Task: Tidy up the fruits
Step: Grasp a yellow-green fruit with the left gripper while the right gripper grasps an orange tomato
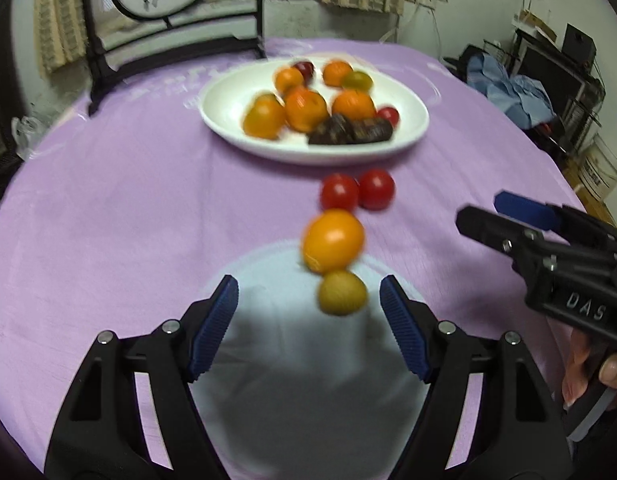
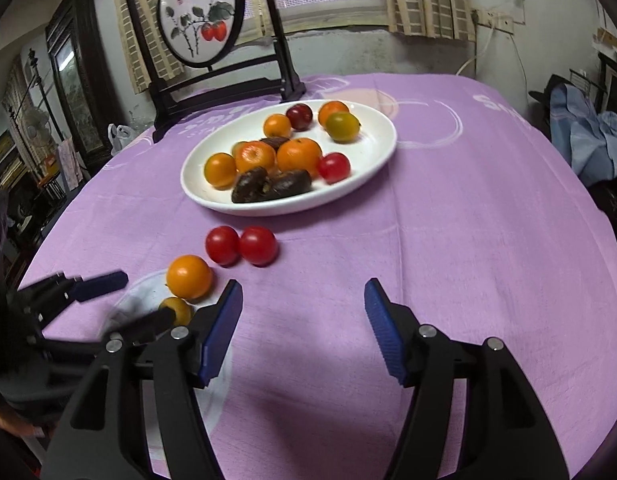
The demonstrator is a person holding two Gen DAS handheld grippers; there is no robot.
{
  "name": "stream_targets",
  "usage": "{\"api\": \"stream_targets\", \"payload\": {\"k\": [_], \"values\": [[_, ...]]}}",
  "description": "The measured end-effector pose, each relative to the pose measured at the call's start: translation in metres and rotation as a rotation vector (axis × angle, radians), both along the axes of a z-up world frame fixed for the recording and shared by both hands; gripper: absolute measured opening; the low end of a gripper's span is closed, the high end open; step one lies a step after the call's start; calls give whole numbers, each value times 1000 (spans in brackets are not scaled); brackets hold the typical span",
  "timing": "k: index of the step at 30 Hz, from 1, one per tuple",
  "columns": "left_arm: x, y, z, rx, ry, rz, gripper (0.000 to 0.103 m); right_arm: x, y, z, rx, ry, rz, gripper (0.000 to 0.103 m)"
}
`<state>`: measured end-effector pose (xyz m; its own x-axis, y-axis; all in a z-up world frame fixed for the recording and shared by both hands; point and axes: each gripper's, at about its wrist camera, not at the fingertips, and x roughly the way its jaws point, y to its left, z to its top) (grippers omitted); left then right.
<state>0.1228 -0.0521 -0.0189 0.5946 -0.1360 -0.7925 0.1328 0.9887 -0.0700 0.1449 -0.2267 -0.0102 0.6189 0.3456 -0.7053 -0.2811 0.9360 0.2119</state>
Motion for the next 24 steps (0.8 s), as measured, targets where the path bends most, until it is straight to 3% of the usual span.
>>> {"api": "stream_targets", "payload": {"k": [4, 6, 7, 17, 24], "values": [[7, -2, -11, -18, 32, 0, 60, -1, 2, 1, -11, -19, 11, 64], [8, -1, -11, -13, 10, -4, 43, -2, 4, 1, -16, -27, 21, 64], [8, -1, -11, -28, 11, -12, 29, -2, 5, 1, -19, -28, 26, 64], [-3, 29, -2, 3, -4, 7, 29, -8, 37, -5, -21, 33, 142, 64], [-4, 64, 5, -4, -47, 80, 28, -9, 82, -14, -109, 60, 215, 64]]}}
